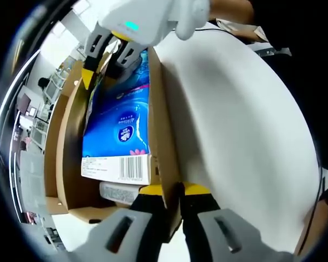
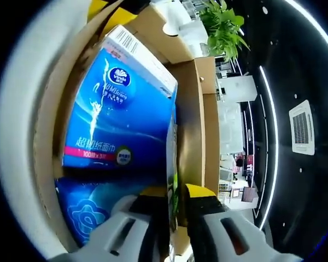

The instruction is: Operate the shoe box by opening the lid, removing the specified soft item, and placing it in the target area until the item is outside and the box remains undamaged.

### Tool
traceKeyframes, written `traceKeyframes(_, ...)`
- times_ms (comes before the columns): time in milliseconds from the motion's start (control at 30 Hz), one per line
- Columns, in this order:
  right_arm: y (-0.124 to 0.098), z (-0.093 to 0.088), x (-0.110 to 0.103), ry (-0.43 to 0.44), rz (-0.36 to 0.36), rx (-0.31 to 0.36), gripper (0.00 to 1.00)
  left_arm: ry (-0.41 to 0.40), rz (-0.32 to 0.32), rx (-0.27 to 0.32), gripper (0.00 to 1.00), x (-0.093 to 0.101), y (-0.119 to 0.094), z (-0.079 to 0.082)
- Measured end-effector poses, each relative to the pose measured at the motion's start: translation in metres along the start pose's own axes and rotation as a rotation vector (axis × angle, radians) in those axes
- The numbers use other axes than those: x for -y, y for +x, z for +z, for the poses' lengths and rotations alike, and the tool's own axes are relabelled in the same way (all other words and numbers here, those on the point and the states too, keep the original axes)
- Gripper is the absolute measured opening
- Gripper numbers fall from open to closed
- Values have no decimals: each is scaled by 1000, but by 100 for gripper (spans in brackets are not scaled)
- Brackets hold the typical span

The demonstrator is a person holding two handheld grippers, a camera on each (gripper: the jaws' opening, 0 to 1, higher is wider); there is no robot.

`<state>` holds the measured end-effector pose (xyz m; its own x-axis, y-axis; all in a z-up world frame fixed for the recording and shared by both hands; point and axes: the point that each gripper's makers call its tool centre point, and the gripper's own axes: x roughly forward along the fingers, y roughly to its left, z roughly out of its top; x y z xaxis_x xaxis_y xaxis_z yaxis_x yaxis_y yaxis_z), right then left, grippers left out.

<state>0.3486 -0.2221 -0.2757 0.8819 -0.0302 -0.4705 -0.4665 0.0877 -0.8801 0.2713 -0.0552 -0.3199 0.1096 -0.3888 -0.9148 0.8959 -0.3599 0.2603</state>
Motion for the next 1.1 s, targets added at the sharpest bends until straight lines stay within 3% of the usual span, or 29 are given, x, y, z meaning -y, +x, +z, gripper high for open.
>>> traceKeyframes(200, 0, 0, -3, -6, 21, -2, 4, 0, 1, -2, 7, 0, 0, 0)
traceKeyframes(1100, 1, 1, -6, -49, 36, -17, 2, 2, 4, -8, 8, 1, 0, -1)
